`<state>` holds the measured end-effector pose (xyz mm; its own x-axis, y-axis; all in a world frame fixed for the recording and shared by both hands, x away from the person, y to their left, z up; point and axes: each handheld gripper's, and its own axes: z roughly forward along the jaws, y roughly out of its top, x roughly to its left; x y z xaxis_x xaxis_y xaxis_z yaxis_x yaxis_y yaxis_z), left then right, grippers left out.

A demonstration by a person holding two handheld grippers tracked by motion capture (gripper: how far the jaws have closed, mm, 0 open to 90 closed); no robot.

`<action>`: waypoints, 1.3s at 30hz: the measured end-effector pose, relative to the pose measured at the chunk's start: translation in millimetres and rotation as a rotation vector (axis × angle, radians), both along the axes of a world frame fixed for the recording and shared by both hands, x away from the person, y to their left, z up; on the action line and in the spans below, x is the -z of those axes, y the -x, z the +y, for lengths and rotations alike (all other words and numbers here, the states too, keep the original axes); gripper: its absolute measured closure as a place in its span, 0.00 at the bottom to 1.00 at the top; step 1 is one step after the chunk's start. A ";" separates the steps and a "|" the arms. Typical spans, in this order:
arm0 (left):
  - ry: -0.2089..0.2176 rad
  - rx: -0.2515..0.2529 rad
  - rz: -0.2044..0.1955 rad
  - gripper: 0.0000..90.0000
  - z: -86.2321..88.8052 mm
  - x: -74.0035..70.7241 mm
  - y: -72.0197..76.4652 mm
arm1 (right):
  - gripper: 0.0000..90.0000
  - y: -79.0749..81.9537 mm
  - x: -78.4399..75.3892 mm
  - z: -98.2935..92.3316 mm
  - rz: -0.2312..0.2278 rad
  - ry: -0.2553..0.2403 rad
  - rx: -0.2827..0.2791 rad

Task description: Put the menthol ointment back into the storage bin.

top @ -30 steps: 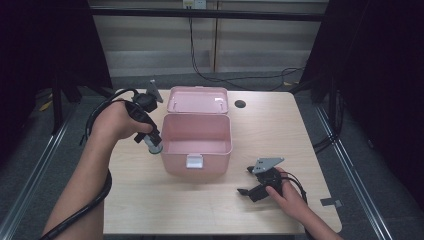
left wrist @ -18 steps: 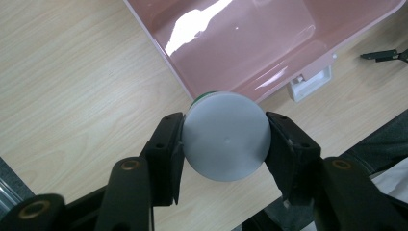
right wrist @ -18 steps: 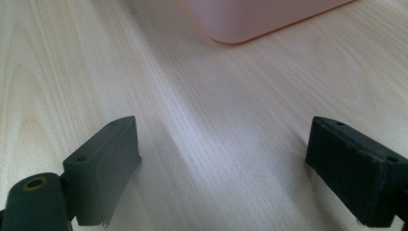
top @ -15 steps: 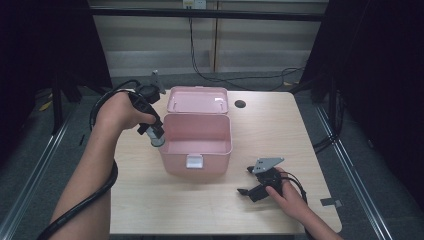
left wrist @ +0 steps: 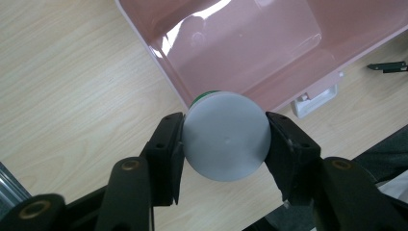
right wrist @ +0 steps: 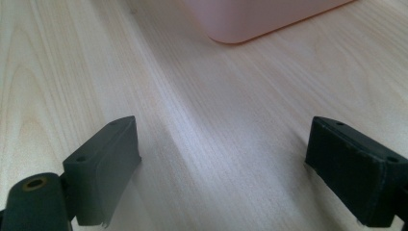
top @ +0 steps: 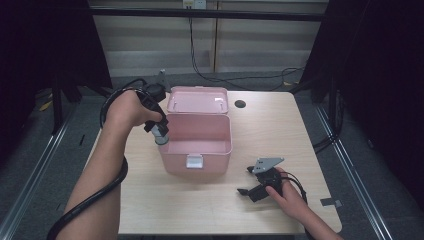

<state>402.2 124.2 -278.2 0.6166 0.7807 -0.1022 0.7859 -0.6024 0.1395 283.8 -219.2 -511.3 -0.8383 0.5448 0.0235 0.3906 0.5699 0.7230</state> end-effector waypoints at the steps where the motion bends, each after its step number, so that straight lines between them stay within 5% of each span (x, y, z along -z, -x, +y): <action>1: -0.005 0.002 0.004 0.56 -4.1 0.6 -1.4 | 0.12 0.0 0.0 0.0 0.000 0.000 0.000; 18: -0.012 0.013 0.007 0.56 -34.1 8.5 -14.3 | 0.12 0.2 0.0 0.1 0.004 0.000 0.001; 39: -0.018 -0.016 0.015 0.56 -54.0 43.2 -35.5 | 0.12 0.2 -0.1 0.1 0.004 0.000 0.001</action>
<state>437.7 70.2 -321.4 0.6024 0.7924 -0.0966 0.7974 -0.5920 0.1169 283.5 -219.2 -511.3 -0.8376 0.5456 0.0268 0.3940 0.5694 0.7215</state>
